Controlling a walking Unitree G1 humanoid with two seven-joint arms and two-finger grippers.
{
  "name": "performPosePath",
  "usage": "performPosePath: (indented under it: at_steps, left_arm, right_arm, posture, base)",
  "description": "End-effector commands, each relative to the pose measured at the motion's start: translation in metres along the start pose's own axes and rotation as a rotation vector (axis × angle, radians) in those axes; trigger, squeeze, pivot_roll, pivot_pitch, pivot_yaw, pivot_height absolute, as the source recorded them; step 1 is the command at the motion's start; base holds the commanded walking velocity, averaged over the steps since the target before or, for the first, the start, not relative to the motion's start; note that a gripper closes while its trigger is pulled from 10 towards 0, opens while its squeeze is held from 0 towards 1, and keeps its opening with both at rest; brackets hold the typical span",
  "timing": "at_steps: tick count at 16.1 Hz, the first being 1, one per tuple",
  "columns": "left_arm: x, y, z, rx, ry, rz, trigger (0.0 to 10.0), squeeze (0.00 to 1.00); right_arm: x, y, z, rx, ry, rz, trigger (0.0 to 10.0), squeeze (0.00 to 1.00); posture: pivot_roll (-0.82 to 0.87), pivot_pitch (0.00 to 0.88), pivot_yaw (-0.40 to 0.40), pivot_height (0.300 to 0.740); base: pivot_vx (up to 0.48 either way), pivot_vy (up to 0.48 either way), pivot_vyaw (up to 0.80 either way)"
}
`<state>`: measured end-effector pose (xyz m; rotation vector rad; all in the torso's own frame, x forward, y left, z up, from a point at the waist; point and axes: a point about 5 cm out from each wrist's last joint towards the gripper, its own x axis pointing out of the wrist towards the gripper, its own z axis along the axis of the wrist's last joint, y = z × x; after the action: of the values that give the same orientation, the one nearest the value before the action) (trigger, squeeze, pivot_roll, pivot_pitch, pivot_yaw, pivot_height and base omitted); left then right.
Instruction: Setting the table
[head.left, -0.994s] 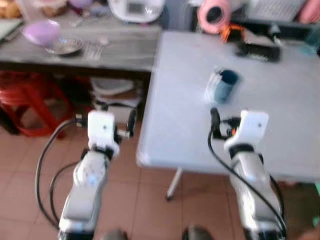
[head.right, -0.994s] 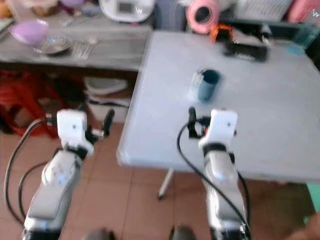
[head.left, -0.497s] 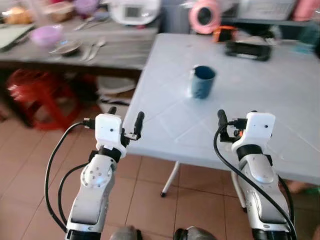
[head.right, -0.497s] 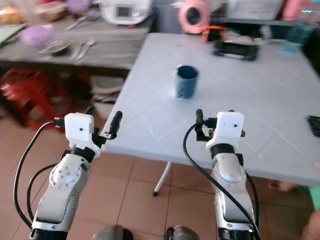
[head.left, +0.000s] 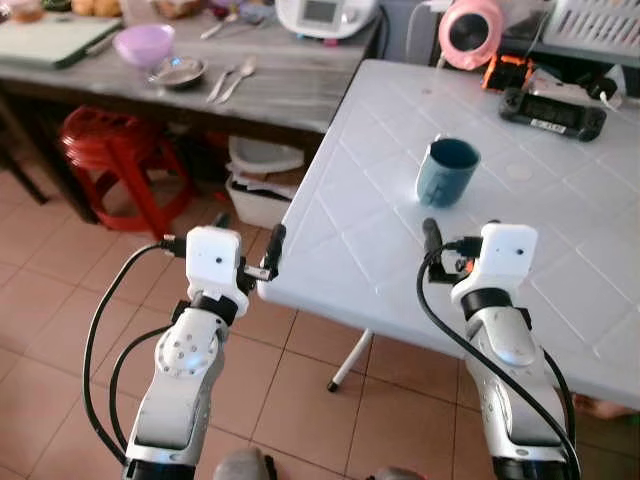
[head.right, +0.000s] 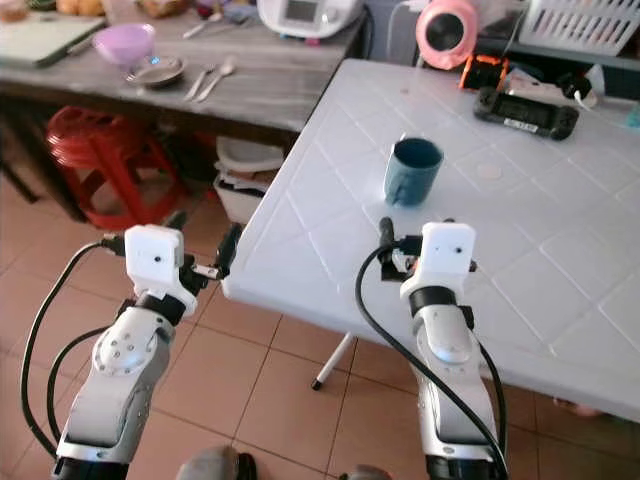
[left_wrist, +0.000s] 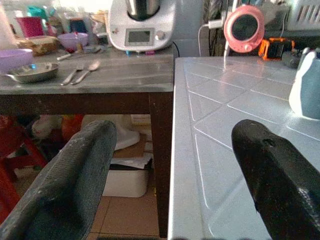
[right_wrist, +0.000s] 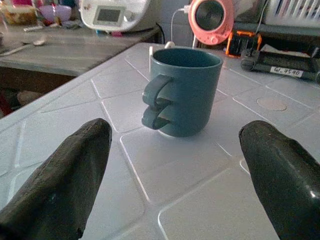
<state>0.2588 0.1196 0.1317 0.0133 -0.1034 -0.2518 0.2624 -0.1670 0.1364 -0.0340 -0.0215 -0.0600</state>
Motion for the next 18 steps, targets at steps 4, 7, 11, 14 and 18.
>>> performPosePath:
  at_steps: [4, 7, 11, 14, 18]
  left_arm:
    - [0.001, -0.001, 0.003, 0.001, -0.014, -0.012, 10.0, 0.00]
    - [0.001, 0.000, 0.003, -0.003, -0.013, -0.002, 10.0, 0.00]
    - [0.000, 0.000, 0.003, -0.004, -0.011, -0.006, 10.0, 0.00]
    - [-0.003, 0.001, 0.001, 0.010, 0.004, -0.010, 10.0, 0.00]
    - [-0.012, 0.001, -0.007, 0.020, 0.042, -0.072, 10.0, 0.00]
  right_arm:
    - [0.000, 0.000, 0.001, -0.009, -0.003, -0.009, 10.0, 0.00]
    - [-0.002, 0.002, -0.004, -0.017, 0.022, 0.005, 10.0, 0.00]
    - [-0.003, 0.004, -0.007, -0.018, 0.040, 0.014, 10.0, 0.00]
    - [-0.001, 0.014, -0.010, -0.020, 0.060, 0.061, 10.0, 0.00]
    - [0.018, 0.025, -0.010, -0.036, 0.074, 0.068, 10.0, 0.00]
  posture:
    - [0.00, 0.056, 0.025, 0.740]
    - [0.00, 0.060, 0.025, 0.740]
    - [0.00, 0.061, 0.027, 0.740]
    - [0.01, 0.078, 0.031, 0.740]
    - [0.02, 0.098, 0.037, 0.740]
  base:
    - [0.295, 0.000, 0.00]
    - [0.000, 0.000, 0.00]
    - [0.000, 0.000, 0.00]
    - [0.000, 0.000, 0.00]
    - [0.000, 0.000, 0.00]
